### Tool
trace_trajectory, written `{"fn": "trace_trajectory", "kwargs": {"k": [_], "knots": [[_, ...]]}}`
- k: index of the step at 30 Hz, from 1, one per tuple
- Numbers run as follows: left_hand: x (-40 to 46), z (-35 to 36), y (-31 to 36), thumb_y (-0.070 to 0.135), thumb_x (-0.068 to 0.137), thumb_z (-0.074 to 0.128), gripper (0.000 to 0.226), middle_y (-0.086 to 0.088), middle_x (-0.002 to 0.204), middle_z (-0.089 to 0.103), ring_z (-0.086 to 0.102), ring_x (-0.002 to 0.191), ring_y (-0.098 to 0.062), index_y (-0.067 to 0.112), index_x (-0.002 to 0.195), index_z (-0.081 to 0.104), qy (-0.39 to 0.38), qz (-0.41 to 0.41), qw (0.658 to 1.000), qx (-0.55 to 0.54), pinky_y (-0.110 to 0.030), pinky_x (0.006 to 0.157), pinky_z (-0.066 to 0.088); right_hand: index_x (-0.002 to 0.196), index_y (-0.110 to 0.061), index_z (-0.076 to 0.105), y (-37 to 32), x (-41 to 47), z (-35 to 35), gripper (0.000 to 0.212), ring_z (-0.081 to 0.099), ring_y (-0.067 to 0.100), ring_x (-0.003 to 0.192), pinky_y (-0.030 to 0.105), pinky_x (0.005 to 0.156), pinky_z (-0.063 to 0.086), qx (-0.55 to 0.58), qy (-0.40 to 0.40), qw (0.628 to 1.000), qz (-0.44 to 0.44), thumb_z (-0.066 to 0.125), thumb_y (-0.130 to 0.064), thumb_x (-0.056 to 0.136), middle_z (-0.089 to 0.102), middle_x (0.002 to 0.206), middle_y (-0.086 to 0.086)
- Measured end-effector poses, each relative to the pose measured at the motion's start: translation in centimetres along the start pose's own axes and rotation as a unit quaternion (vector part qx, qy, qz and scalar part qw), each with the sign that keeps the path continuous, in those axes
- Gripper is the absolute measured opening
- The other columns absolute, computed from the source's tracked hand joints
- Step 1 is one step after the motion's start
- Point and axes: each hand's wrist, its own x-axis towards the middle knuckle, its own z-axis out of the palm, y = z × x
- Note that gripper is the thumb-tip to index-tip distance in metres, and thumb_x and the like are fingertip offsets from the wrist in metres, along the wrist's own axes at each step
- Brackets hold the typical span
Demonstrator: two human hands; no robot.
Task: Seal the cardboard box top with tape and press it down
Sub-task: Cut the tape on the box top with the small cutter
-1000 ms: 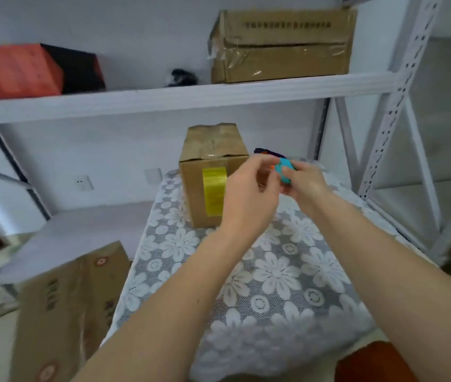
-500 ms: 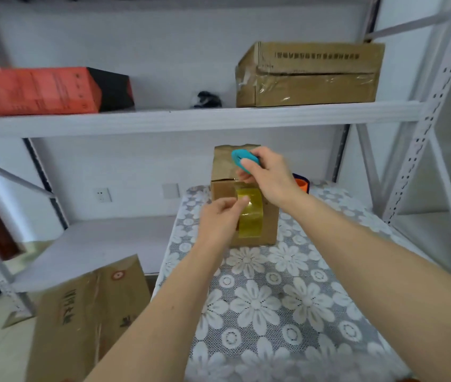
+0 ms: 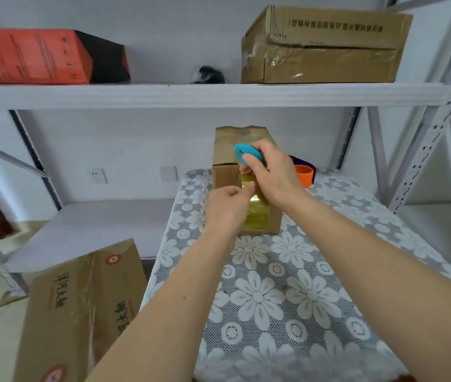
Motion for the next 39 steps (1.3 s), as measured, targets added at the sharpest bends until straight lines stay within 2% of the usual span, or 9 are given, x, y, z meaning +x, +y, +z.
{"fn": "trace_trajectory", "kwargs": {"k": [8,15,19,22,24,27,31,35,39], "knots": [[0.0,0.2,0.3,0.047,0.078,0.066,0.033,-0.007,0.081,0.073,0.069,0.084,-0.028,0.018,0.063,0.067,0.004,-0.029,1.0,-0.005,-0.048,0.084,0.056,0.106,-0.009,0.059,0.5,0.3,-1.4,0.014,0.069,0.017,0.085,0.038,0.084,0.056,0.057,-0.026,0.998,0.029,0.054,-0.016,0.095,0.069,0.094,0.007],[0.1,-0.4,0.5,0.036,0.074,0.075,0.02,-0.01,0.09,0.073,0.069,0.089,-0.029,0.018,0.069,0.067,-0.027,-0.069,0.994,-0.077,-0.049,0.084,0.057,0.095,-0.013,0.059,1.4,0.4,-2.2,0.015,0.051,0.014,0.073,0.02,0.06,0.036,-0.125,-0.044,0.991,-0.014,0.056,-0.028,0.093,0.058,0.084,-0.001],[0.5,-1.3,0.8,0.023,0.077,0.075,0.013,-0.007,0.086,0.073,0.069,0.077,-0.021,0.014,0.084,0.069,-0.055,-0.084,0.987,-0.123,-0.034,0.069,0.059,0.093,-0.012,0.058,1.0,0.7,-2.1,0.017,0.048,0.011,0.071,0.021,0.058,0.035,-0.159,-0.061,0.985,-0.018,0.056,-0.029,0.093,0.057,0.084,0.0],[0.6,-1.8,1.2,0.018,0.081,0.071,0.013,-0.005,0.074,0.071,0.066,0.062,-0.015,0.01,0.091,0.069,-0.074,-0.102,0.975,-0.185,-0.03,0.063,0.056,0.109,-0.014,0.064,0.5,0.9,-2.3,0.02,0.058,0.018,0.095,0.023,0.074,0.041,-0.15,-0.065,0.986,-0.016,0.056,-0.023,0.094,0.066,0.103,0.002],[0.6,-2.0,1.3,0.015,0.082,0.07,0.01,-0.002,0.066,0.07,0.065,0.054,-0.011,0.01,0.09,0.068,-0.089,-0.111,0.97,-0.197,-0.028,0.06,0.056,0.126,-0.016,0.061,0.3,0.9,-2.5,0.031,0.055,0.018,0.117,0.022,0.092,0.036,-0.141,-0.076,0.987,-0.018,0.053,-0.019,0.096,0.063,0.126,0.002],[0.8,-2.0,1.3,0.015,0.083,0.069,0.009,-0.002,0.067,0.07,0.065,0.052,-0.01,0.01,0.09,0.067,-0.101,-0.114,0.968,-0.198,-0.025,0.055,0.055,0.135,-0.016,0.053,0.3,1.0,-2.8,0.037,0.046,0.02,0.13,0.028,0.103,0.032,-0.159,-0.124,0.979,-0.007,0.047,-0.017,0.098,0.053,0.141,0.004],[0.9,-2.1,1.4,0.014,0.082,0.07,0.009,-0.002,0.066,0.071,0.066,0.054,-0.011,0.01,0.089,0.066,-0.108,-0.117,0.968,-0.196,-0.026,0.054,0.055,0.128,-0.014,0.059,0.1,1.4,-3.3,0.032,0.055,0.021,0.113,0.032,0.094,0.041,-0.176,-0.167,0.97,-0.006,0.049,-0.015,0.097,0.061,0.127,0.006],[0.9,-2.0,1.5,0.014,0.082,0.07,0.011,-0.002,0.067,0.072,0.068,0.055,-0.011,0.009,0.092,0.067,-0.119,-0.12,0.965,-0.203,-0.026,0.053,0.055,0.118,-0.016,0.064,0.0,1.5,-3.0,0.026,0.057,0.02,0.104,0.038,0.092,0.046,-0.184,-0.151,0.971,-0.001,0.053,-0.016,0.095,0.064,0.117,0.003],[0.6,-1.9,1.5,0.014,0.083,0.069,0.01,-0.002,0.065,0.072,0.068,0.052,-0.01,0.008,0.091,0.066,-0.122,-0.117,0.963,-0.208,-0.024,0.049,0.054,0.109,-0.014,0.066,0.3,1.3,-2.5,0.019,0.056,0.018,0.096,0.032,0.082,0.043,-0.191,-0.116,0.975,-0.016,0.054,-0.02,0.095,0.063,0.107,0.001]]}}
